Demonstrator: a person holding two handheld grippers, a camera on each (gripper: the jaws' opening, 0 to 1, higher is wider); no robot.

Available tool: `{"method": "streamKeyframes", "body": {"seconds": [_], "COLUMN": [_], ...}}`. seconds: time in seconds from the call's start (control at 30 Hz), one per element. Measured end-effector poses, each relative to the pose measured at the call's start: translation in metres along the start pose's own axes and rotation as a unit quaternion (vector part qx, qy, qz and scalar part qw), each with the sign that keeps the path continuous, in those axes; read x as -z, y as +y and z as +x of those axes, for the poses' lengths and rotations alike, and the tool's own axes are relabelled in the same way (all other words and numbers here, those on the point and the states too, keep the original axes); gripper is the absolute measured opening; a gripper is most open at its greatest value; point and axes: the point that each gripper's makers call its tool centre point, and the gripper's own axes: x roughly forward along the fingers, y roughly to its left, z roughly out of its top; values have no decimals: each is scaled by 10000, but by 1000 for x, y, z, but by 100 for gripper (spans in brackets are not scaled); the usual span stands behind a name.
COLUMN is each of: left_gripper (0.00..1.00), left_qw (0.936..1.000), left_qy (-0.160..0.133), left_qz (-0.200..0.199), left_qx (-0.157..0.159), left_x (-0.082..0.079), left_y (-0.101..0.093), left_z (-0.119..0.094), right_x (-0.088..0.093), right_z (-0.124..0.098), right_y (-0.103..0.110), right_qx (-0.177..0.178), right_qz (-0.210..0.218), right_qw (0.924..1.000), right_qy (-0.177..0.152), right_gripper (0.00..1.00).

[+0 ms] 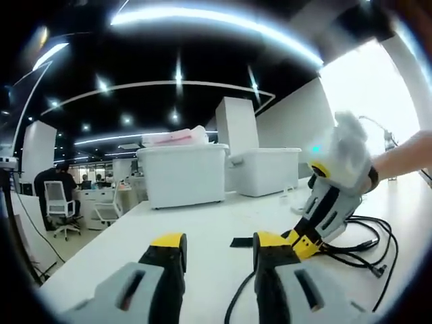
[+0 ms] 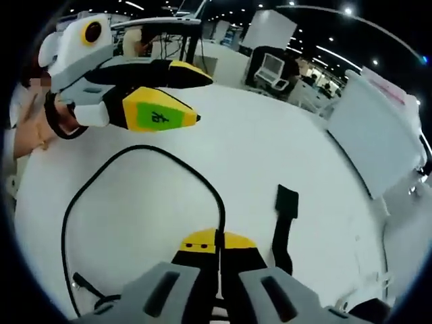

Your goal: Coil the Type-C to USB data cable on the desktop and secure it with Velcro straps.

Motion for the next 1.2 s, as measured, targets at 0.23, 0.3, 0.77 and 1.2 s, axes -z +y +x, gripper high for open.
{"method": "streamKeyframes", "body": {"seconds": [0.23, 0.3, 0.77, 1.2], "left_gripper": [41, 41, 40, 4], "left_qw": [10000, 10000, 9957, 9909], "left_qy": [-20, -24, 560, 151], "left_qz": [-28, -20, -404, -389], "left_qx": [9, 27, 617, 1276], "left_x": [-1, -1, 22, -8], "left_y": [0, -1, -21, -41], "left_z": [0, 0, 3, -4], "right_x": [0, -2, -10, -22], "right_z": [-4, -6, -48, -90], "right_y": [-5, -6, -14, -17], "right_qx": [118, 145, 733, 1375], "right_qz": [-75, -101, -298, 452], "right_qw": [9999, 9998, 9960, 9716], "right_qy": [58, 25, -417, -1870], "right_gripper": [0, 0, 0, 4]}}
